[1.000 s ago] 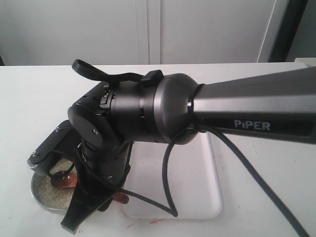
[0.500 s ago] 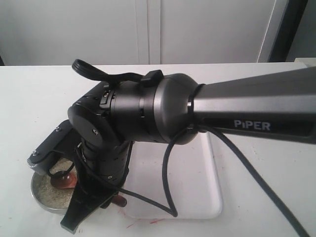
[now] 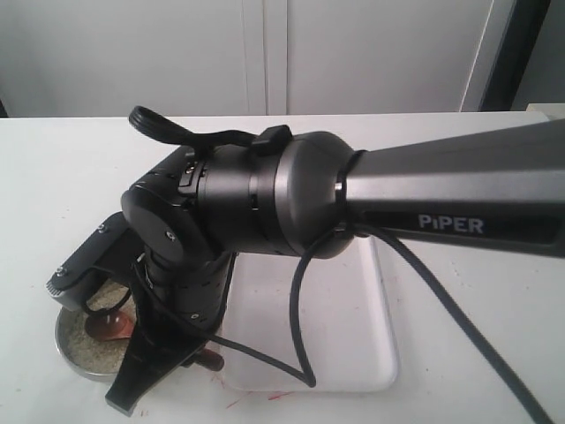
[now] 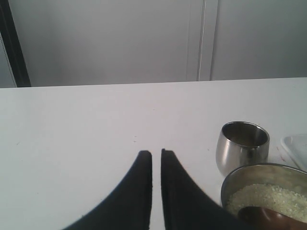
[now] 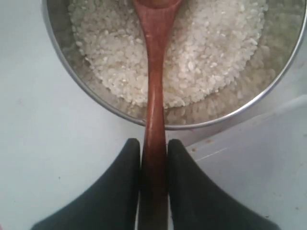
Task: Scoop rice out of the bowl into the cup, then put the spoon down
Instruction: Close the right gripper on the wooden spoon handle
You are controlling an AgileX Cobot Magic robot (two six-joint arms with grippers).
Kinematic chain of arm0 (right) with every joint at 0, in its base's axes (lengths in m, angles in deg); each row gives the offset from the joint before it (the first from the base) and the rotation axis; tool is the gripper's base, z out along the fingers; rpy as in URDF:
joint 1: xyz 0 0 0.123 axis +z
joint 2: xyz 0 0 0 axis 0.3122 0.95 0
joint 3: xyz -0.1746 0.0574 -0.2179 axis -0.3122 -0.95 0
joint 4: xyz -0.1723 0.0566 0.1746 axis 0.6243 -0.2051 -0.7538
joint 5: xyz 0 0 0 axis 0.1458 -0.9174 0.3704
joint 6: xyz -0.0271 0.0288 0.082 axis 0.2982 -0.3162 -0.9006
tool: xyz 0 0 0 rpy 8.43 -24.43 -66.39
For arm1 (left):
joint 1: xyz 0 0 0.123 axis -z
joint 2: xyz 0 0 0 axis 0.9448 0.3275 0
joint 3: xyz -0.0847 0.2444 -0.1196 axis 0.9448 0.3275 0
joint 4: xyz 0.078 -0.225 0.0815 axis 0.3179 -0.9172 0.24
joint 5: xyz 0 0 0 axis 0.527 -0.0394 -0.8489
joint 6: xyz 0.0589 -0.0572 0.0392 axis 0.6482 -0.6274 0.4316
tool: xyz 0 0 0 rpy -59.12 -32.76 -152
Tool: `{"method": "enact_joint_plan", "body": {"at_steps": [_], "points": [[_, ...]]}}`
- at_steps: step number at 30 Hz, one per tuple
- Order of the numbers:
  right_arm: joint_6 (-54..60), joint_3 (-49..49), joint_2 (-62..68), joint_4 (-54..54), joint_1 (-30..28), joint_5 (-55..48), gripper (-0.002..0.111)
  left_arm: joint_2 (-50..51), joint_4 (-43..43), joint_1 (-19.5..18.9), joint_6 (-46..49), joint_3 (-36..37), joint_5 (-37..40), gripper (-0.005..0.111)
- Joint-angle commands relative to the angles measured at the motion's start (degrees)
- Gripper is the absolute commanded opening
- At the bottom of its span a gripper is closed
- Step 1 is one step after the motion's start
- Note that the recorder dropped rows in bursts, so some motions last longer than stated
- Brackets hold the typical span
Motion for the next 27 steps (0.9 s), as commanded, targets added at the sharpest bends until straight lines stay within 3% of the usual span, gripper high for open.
{"method": "enact_joint_plan", "body": {"at_steps": [1,6,27], "points": [[-0.3,-0.3,0.0,0.5,-0.3,0.6,0.008,-0.1,-0.3,-0.1,-0.1,-0.3,-0.2,0.014],[-0.3,-0.3,-0.5,0.6,-0.3,0.3,0.0,-0.1,-0.3,-0.1,-0.1,-0.3,-0.2,0.014],[-0.3,-0.3,-15.0,3.7,1.3,-14.0,0.0,-0.1,-0.3,-0.1,-0.1,-0.3,-0.2,0.014]]}}
